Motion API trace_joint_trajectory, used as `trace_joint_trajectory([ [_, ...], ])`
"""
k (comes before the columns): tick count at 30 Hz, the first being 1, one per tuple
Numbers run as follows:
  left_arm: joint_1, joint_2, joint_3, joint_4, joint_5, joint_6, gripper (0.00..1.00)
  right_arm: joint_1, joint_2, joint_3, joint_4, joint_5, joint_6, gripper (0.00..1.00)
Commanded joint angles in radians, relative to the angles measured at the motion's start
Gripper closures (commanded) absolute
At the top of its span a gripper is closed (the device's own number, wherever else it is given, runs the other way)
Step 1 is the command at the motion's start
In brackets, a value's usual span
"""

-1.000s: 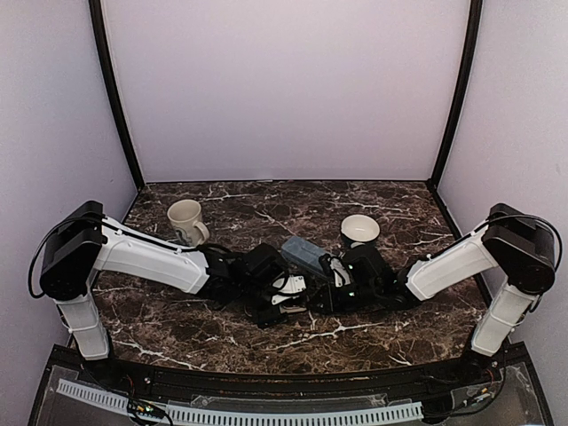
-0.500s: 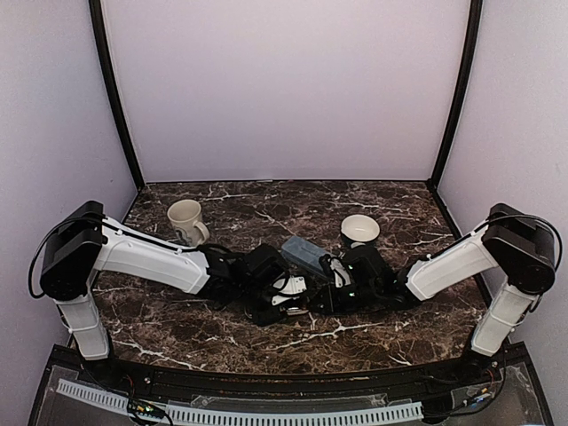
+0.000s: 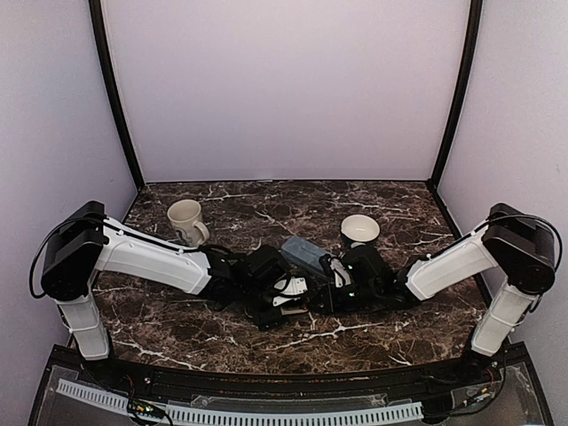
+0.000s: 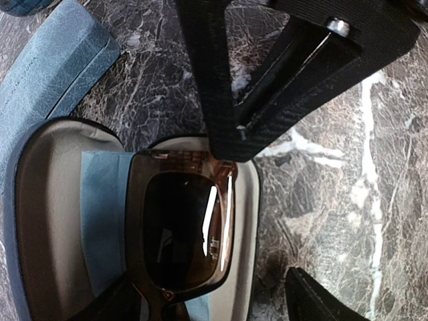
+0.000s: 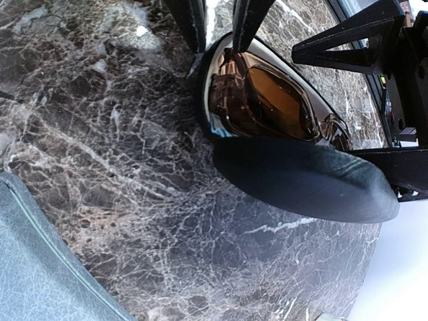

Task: Organize the sunglasses
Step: Close the case with sunglasses at the center of the board.

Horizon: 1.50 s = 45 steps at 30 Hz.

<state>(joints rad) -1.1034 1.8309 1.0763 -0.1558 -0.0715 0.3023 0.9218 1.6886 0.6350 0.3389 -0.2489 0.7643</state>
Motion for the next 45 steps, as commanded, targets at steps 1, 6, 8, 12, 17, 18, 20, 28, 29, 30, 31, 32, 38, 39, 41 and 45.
trace_joint_trajectory([
  [1,-0.004,-0.053,-0.007,-0.018,-0.009,-0.017,0.24,0.002,-0.001,0.019,0.000,0.015,-0.009,0.84],
  [6,-0.004,-0.099,-0.031,0.004,-0.002,-0.032,0.22,0.002,-0.006,0.021,-0.003,0.015,-0.011,0.85],
  [8,-0.005,-0.113,-0.041,0.014,-0.003,-0.037,0.22,0.002,-0.005,0.023,-0.002,0.014,-0.012,0.85],
  [12,-0.007,-0.129,-0.054,0.023,-0.009,-0.042,0.21,0.002,-0.008,0.019,0.000,0.011,-0.010,0.85],
  [17,-0.013,-0.160,-0.077,0.041,-0.002,-0.045,0.20,0.002,-0.010,0.018,-0.001,0.015,-0.010,0.85],
  [18,-0.013,-0.174,-0.084,0.047,0.005,-0.049,0.20,0.003,-0.010,0.018,-0.001,0.015,-0.010,0.85],
  [20,-0.013,-0.210,-0.103,0.067,0.022,-0.053,0.19,0.004,-0.009,0.018,0.001,0.013,-0.008,0.85],
  [28,-0.012,-0.378,-0.189,0.139,0.004,-0.031,0.04,0.005,-0.007,0.021,0.003,0.013,-0.011,0.85],
  [29,-0.012,-0.388,-0.195,0.139,-0.013,-0.021,0.02,0.004,-0.007,0.022,0.003,0.012,-0.011,0.85],
  [30,-0.012,-0.393,-0.198,0.138,-0.031,-0.008,0.01,0.005,-0.007,0.023,0.002,0.011,-0.012,0.85],
  [31,-0.012,-0.395,-0.201,0.135,-0.048,0.004,0.01,0.005,-0.006,0.023,0.004,0.010,-0.012,0.85],
  [32,-0.011,-0.393,-0.200,0.132,-0.067,0.020,0.01,0.005,-0.004,0.024,0.005,0.010,-0.012,0.85],
  [38,0.023,-0.339,-0.165,0.098,-0.120,0.077,0.01,0.005,0.003,0.025,0.010,0.007,-0.014,0.85],
  [39,0.037,-0.333,-0.159,0.095,-0.116,0.071,0.01,0.005,0.002,0.026,0.003,0.009,-0.015,0.85],
  [41,0.066,-0.326,-0.147,0.088,-0.090,0.056,0.02,0.005,0.003,0.036,-0.017,0.019,-0.019,0.87],
  [45,0.100,-0.314,-0.141,0.091,-0.056,0.050,0.04,0.004,0.008,0.050,-0.037,0.027,-0.025,0.88],
])
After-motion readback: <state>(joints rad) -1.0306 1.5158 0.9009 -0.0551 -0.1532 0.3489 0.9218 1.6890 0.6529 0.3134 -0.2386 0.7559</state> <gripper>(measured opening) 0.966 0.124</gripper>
